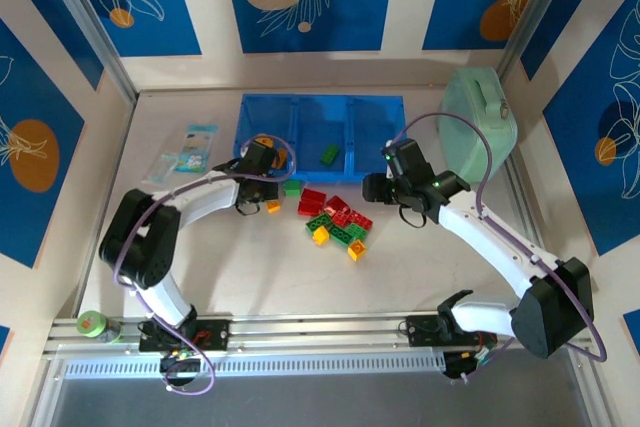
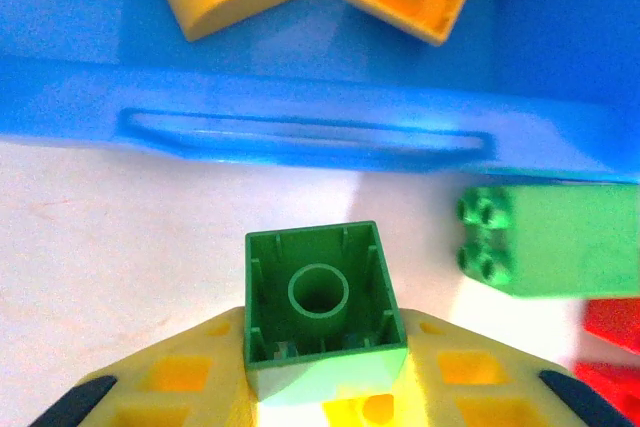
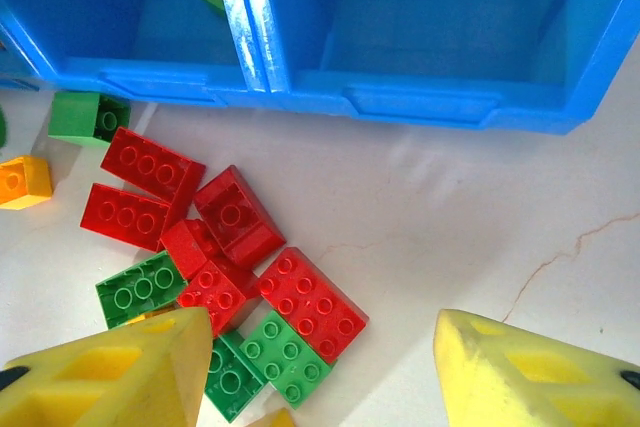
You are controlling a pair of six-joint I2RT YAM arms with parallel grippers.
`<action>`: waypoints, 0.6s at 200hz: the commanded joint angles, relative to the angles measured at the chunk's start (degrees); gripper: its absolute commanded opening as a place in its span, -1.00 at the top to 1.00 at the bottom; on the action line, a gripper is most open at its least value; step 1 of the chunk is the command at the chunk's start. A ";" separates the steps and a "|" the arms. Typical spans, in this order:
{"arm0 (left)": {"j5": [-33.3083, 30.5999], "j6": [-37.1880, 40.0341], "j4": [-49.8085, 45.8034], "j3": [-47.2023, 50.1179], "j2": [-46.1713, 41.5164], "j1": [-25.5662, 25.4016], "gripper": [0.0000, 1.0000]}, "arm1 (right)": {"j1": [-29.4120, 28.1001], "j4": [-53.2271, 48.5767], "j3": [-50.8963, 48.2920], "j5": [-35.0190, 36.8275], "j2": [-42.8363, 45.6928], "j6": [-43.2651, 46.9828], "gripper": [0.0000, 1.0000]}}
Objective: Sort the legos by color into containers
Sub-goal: Pick up the lego from the center of the table, then place the lego in the container.
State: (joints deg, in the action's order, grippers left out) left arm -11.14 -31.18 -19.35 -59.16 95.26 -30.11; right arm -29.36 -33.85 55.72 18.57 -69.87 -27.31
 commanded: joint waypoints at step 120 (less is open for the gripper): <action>2.08 8.20 -8.60 -29.42 9.84 -7.79 0.31 | 4.82 -2.70 -5.48 -1.39 10.89 -1.23 -0.22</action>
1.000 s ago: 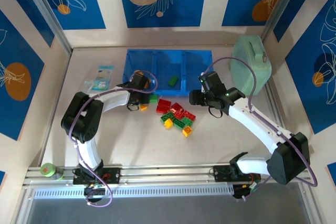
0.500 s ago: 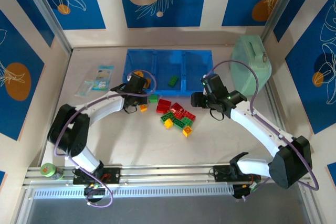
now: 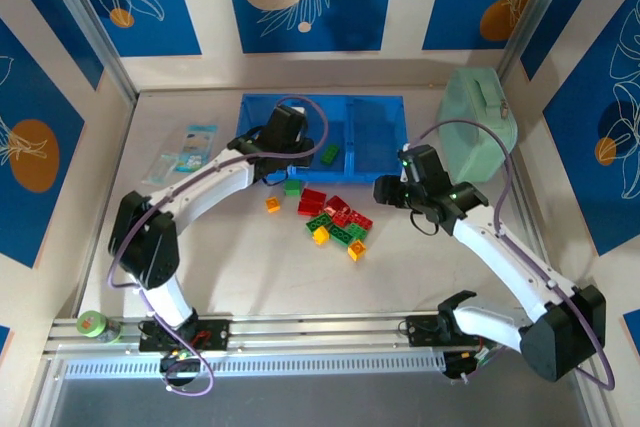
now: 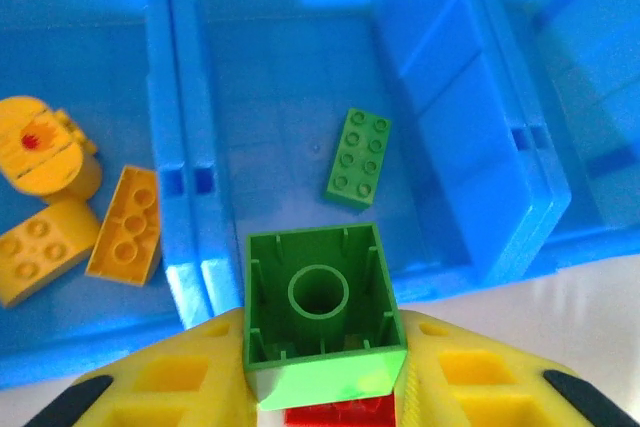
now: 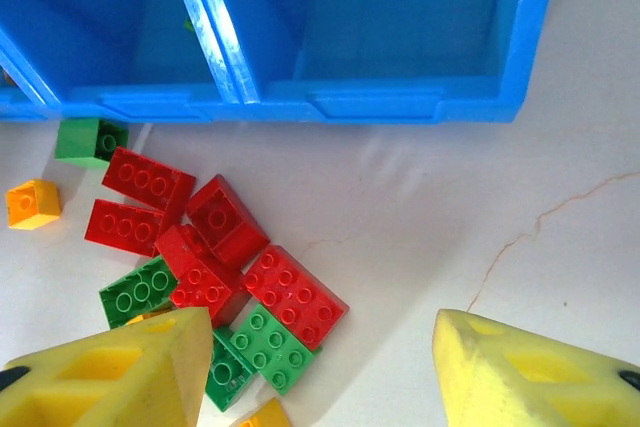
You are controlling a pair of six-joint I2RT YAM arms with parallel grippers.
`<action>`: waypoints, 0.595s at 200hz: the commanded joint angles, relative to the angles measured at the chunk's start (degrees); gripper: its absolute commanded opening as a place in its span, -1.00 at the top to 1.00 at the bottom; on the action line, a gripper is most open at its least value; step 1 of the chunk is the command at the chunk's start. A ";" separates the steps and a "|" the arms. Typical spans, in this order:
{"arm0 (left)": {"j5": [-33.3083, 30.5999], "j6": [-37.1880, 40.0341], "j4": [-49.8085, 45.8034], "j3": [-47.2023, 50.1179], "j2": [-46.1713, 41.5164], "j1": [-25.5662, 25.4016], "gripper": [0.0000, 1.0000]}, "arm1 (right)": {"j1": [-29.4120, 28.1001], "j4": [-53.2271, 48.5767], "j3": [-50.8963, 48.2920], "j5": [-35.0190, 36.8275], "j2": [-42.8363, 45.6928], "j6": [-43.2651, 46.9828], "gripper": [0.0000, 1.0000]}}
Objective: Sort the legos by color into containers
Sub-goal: Place the lego in the container.
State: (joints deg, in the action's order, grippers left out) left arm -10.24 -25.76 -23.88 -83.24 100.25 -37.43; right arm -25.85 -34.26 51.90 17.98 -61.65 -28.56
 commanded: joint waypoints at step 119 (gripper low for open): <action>-3.56 1.08 -2.62 3.39 -2.13 -3.83 -0.42 | 2.69 -3.23 -3.60 -3.12 5.92 -0.03 -0.21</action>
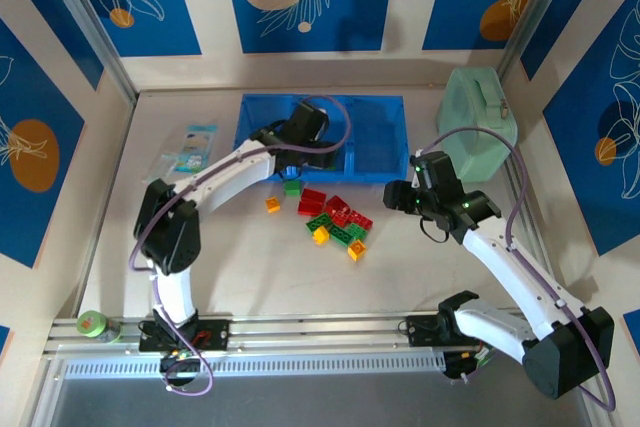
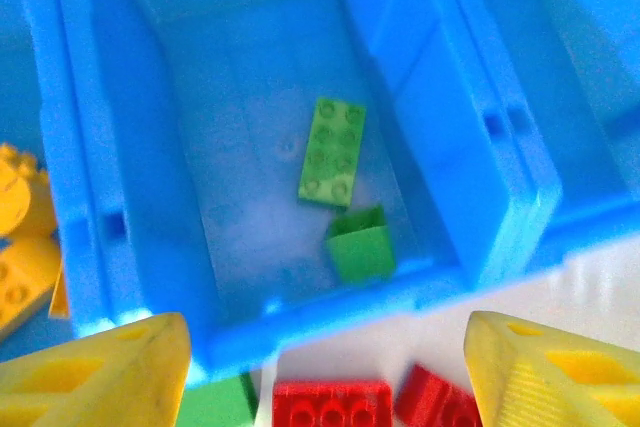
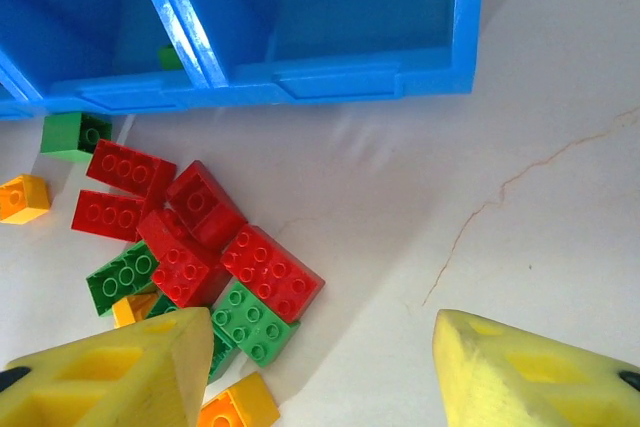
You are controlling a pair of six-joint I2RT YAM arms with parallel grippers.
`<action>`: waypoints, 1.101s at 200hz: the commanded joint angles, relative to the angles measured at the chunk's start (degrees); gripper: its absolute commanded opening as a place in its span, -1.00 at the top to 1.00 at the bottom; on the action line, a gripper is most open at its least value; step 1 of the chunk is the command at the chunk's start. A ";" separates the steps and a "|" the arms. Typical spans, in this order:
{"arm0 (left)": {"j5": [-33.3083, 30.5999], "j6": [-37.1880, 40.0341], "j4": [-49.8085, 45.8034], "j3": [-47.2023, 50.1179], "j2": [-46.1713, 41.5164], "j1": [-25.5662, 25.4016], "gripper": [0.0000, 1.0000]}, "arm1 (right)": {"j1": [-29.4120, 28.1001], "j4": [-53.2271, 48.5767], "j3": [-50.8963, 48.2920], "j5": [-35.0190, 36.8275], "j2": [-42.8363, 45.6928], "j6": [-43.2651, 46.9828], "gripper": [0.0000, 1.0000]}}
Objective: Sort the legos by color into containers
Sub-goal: Place the lego in the container, then pick up the lego from the center of the table.
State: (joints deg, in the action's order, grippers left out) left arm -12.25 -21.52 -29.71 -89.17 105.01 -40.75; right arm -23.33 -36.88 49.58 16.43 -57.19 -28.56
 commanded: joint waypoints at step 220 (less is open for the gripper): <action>1.53 -8.14 7.55 17.40 2.64 5.16 -0.38 | -0.79 0.58 -5.66 -2.36 3.60 -2.73 -0.19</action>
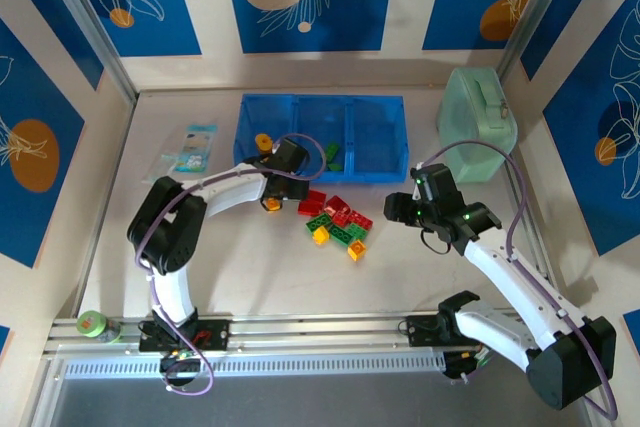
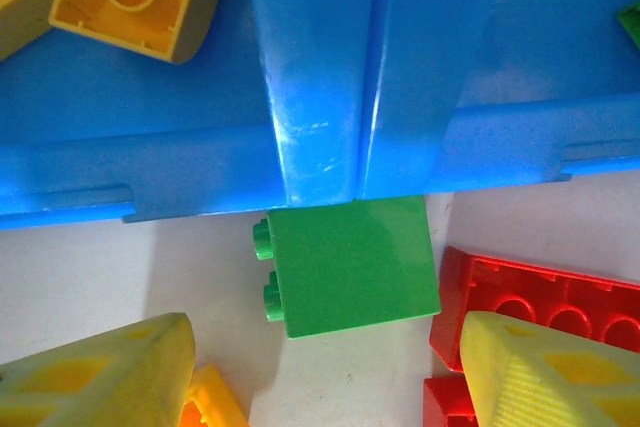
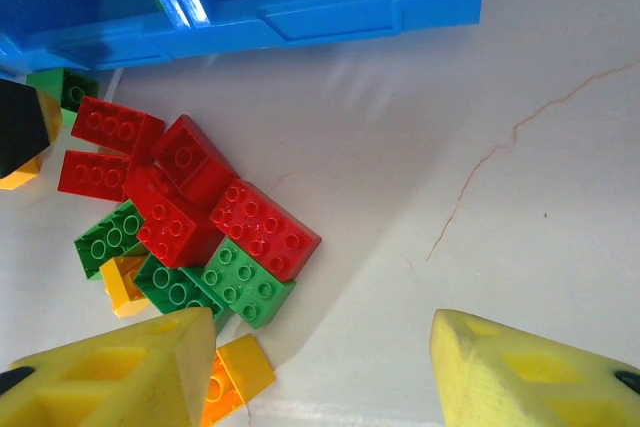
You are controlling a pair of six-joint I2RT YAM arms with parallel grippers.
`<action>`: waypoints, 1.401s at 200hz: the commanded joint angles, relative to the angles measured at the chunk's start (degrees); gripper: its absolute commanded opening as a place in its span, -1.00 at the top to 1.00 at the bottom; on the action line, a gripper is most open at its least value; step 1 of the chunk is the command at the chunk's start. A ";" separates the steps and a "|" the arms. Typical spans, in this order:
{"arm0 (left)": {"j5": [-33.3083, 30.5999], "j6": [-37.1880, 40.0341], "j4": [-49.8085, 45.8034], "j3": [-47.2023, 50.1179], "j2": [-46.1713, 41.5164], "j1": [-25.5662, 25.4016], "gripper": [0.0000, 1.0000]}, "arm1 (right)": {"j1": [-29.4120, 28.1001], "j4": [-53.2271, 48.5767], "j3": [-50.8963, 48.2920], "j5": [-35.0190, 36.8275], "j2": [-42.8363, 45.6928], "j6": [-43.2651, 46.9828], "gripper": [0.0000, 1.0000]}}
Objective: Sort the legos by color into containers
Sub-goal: Pick up the lego from the center of the table, then place the lego in the container.
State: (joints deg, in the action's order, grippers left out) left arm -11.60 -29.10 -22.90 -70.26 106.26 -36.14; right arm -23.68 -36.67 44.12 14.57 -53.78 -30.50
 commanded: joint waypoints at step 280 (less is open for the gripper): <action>2.10 5.74 -7.14 -23.30 3.75 -3.15 0.33 | -0.58 -1.14 -0.10 -0.01 1.63 -0.96 -0.16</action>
State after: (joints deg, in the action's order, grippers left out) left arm -10.07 -25.56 -26.37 -88.71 105.71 -39.40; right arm -23.99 -36.51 44.12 14.57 -54.19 -30.72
